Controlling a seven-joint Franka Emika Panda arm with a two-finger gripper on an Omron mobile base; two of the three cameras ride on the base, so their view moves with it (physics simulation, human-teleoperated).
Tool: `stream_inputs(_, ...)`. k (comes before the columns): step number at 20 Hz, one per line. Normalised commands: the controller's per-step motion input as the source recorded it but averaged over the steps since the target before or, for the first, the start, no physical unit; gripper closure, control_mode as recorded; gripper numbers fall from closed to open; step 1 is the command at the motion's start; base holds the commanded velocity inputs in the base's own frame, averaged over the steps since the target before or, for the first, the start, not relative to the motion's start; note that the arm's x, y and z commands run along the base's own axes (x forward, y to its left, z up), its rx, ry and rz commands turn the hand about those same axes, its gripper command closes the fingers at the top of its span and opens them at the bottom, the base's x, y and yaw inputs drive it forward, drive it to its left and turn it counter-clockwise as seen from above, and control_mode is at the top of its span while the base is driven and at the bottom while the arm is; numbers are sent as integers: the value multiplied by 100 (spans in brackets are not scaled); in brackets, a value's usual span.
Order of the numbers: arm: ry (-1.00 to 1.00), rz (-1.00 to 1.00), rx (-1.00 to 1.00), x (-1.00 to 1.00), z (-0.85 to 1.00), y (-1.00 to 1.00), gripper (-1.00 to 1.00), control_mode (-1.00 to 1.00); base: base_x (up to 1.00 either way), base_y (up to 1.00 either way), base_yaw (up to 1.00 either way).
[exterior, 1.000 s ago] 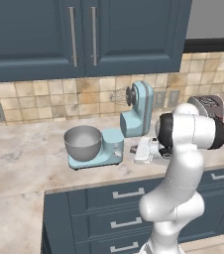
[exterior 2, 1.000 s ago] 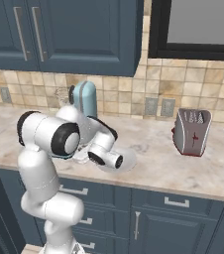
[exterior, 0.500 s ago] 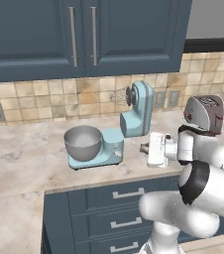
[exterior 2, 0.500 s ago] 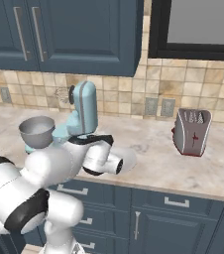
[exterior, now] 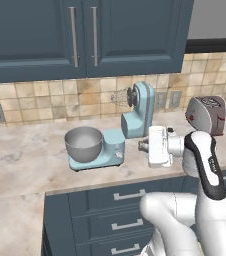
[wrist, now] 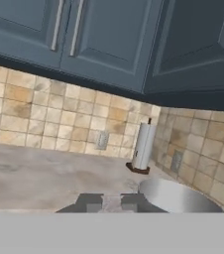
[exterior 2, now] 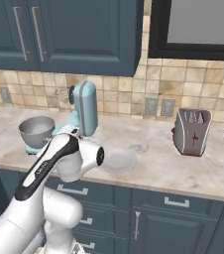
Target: Add butter and sugar cubes to the stand mixer bowl and then turn on the stand mixer to begin making frosting.
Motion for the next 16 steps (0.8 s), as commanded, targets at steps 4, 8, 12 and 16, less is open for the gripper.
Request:
stream_inputs(4, 9, 7, -17, -6, 64, 100, 100, -100, 0, 0, 0)
stream_inputs(8, 10, 6, -21, 28, 47, 96, 100, -100, 0, 0, 0)
stream_inputs(12, 10, 2, -26, 71, 26, 73, 100, -100, 0, 0, 0)
stream_inputs(16, 11, 0, -32, 89, 5, 44, 100, -100, 0, 0, 0)
